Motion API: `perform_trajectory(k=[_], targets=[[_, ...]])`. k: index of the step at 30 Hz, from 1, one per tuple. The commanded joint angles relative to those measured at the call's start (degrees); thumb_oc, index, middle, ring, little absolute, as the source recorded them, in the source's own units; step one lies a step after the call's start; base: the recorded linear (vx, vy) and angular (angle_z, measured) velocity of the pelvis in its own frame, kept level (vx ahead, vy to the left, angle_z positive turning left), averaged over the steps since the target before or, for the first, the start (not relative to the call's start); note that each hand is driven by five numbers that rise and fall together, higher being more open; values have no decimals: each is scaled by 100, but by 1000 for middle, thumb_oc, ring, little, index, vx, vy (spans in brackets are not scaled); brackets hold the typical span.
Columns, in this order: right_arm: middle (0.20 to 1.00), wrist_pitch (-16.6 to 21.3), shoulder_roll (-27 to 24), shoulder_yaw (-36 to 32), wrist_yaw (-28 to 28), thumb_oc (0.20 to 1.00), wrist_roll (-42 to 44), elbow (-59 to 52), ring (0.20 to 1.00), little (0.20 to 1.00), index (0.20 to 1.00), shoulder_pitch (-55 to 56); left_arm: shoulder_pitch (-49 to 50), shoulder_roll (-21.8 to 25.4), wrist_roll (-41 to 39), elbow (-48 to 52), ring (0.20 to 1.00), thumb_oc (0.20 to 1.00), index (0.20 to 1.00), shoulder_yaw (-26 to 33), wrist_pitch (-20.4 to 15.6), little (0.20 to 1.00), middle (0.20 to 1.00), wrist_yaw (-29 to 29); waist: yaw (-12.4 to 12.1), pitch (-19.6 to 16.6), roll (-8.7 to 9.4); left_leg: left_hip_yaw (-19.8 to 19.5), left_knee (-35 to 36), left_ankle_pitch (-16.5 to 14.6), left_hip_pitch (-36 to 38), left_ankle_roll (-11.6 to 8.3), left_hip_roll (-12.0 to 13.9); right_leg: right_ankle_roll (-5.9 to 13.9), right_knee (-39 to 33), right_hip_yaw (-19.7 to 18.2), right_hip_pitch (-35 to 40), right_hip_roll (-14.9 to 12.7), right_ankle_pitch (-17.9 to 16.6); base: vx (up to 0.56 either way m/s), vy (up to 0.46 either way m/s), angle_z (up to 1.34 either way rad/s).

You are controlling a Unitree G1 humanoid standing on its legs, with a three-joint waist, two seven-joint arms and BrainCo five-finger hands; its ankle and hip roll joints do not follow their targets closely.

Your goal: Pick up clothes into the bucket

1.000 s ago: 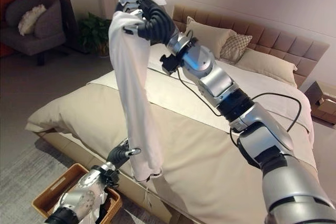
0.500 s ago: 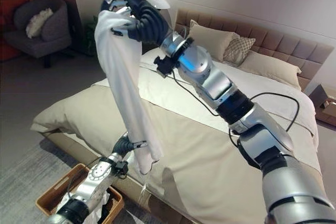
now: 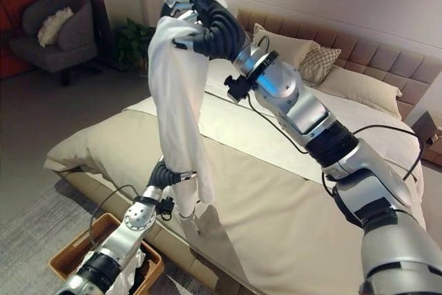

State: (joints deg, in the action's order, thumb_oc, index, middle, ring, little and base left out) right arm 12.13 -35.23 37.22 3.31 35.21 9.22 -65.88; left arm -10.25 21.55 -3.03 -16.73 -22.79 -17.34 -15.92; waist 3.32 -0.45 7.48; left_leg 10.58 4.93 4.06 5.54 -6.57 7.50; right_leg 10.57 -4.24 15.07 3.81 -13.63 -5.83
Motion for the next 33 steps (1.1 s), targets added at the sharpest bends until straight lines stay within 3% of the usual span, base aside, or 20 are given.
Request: perform_trajectory(k=[1, 11, 23, 32, 33], targets=[[200, 322, -211, 117, -241, 200, 317, 153, 200, 200, 200, -411, -278, 186, 80, 601, 1000, 1000, 1000, 237, -526, 1000, 1000, -123, -149, 11, 260, 26, -517, -440, -50, 119, -62, 329, 432, -48, -214, -391, -519, 0, 0, 0], [200, 385, -218, 210, -340, 200, 371, 129, 200, 200, 200, -449, -240, 43, 140, 901, 1000, 1000, 1000, 207, -589, 1000, 1000, -471, -140, 19, 277, 36, -511, -438, -77, 131, -72, 335, 426, -53, -250, -405, -550, 0, 0, 0], [200, 399, 200, 282, -222, 200, 541, 32, 200, 200, 200, -359, -1208, -366, -892, 30, 1000, 1000, 1000, -627, -456, 1000, 1000, 198, 61, 30, 245, 102, -645, -524, -60, 165, -126, 331, 453, -180, -254, -421, -580, 3, 2, -1], [200, 367, 347, 349, -139, 200, 693, -9, 200, 200, 200, -311, -1549, -729, -1429, -606, 1000, 1000, 1000, -893, -326, 1000, 1000, 396, 150, 29, 235, 131, -630, -517, -40, 168, -121, 324, 468, -224, -277, -405, -572, 0, 0, 0], [200, 365, 345, 356, -127, 200, 727, -16, 200, 200, 200, -314, -1577, -741, -1391, -697, 812, 812, 812, -922, -299, 812, 812, 389, 156, 32, 228, 132, -626, -515, -36, 168, -121, 324, 467, -228, -278, -403, -570, 0, 0, 0]])
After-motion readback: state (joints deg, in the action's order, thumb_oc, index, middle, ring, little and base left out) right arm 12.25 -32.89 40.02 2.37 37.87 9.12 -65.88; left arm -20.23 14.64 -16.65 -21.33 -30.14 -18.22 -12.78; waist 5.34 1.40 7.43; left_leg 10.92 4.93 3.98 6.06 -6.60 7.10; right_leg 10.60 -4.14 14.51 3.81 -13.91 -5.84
